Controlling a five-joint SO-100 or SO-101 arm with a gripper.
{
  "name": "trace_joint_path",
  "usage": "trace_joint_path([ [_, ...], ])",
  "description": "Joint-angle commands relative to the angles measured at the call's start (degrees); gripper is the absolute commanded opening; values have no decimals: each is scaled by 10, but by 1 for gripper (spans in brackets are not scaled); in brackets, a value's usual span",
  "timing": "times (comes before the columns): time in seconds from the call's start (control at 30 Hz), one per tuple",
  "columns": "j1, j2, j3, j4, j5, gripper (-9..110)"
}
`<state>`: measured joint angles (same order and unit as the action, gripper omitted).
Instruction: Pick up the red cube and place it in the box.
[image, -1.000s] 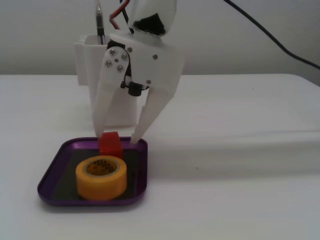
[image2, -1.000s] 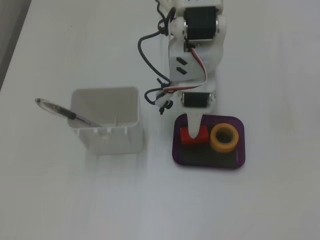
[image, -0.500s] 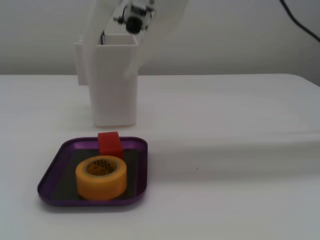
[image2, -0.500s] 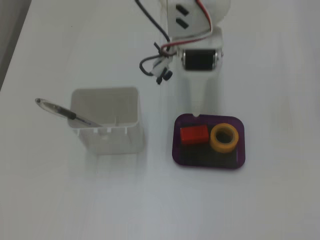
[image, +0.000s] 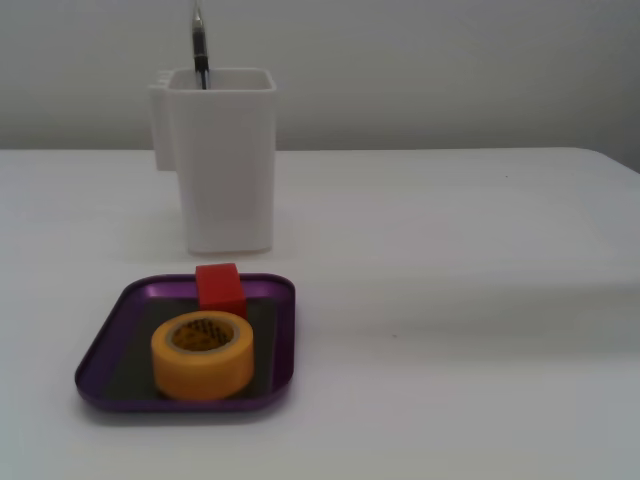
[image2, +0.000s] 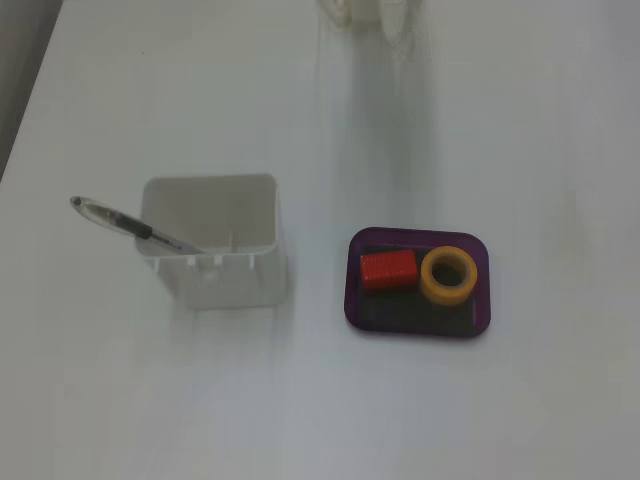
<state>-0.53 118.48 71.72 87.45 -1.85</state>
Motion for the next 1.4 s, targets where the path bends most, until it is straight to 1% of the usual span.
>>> trace_joint_path([
  [0.0, 1, 106, 96, -7, 3, 15],
  [0.3, 2, 331, 438, -147, -1, 15],
  [0.47, 2, 453, 598, -230, 0, 15],
  [0.67, 2, 596, 773, -292, -1, 15],
  [0.77, 2, 664, 842, -294, -1, 15],
  [0.93, 2, 763, 931, -287, -1, 15],
  [1.03, 2, 795, 964, -287, -1, 15],
  [1.37, 2, 791, 1012, -287, 1, 14],
])
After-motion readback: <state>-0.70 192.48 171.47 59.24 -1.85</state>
